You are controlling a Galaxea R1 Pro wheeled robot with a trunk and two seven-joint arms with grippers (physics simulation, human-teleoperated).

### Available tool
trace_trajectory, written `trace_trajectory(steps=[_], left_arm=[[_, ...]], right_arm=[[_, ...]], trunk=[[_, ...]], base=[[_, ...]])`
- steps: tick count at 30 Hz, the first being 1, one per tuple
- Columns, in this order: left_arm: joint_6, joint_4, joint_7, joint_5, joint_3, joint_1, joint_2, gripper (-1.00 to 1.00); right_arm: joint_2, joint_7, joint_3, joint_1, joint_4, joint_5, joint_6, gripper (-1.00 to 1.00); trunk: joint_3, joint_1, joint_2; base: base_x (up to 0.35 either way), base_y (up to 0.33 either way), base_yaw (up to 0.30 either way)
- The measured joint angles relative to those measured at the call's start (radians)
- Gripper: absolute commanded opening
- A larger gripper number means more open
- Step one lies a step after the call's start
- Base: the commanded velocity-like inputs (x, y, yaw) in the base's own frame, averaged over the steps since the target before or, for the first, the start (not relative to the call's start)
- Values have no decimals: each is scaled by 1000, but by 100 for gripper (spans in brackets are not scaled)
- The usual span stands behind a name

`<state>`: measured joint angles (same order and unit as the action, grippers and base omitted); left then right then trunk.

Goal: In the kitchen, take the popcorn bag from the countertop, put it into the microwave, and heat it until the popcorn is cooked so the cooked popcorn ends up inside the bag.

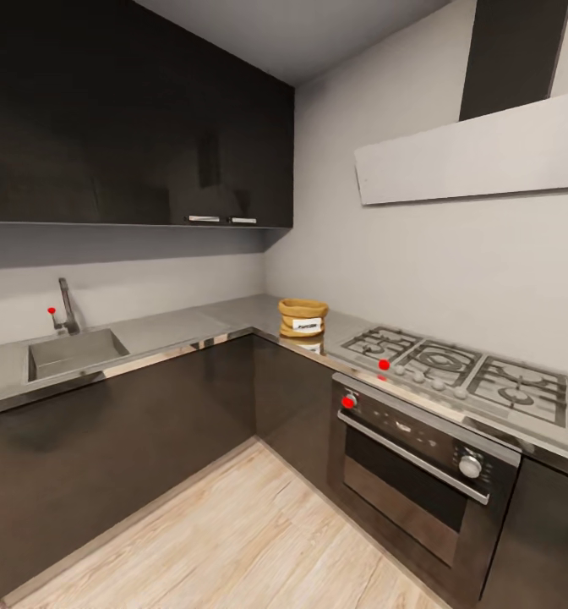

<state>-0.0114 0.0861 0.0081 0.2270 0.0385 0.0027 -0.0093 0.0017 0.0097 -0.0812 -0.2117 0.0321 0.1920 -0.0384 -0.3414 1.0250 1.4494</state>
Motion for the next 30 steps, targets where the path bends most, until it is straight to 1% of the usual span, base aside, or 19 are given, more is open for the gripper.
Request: trace_trajectory(steps=[4,7,19,30], left_arm=[[0,3,-1,0,1,0,1,100],[2,1,-9,-1,0,0,4,100],[7,-3,-12,-4,-3,0,5,100],[6,-5,-11,-4,-3,0,5,100]], right_arm=[[2,0,0,0,0,0,9,100],[1,0,1,0,0,0,10,100],[-1,2,1,0,0,1,10,100],[-3,2,0,0,0,1,10,100]], trunk=[[0,0,0],[0,0,0],[0,-1,0],[0,-1,0]], base=[[18,6,0],[197,117,0],[294,168,0],[317,96,0]])
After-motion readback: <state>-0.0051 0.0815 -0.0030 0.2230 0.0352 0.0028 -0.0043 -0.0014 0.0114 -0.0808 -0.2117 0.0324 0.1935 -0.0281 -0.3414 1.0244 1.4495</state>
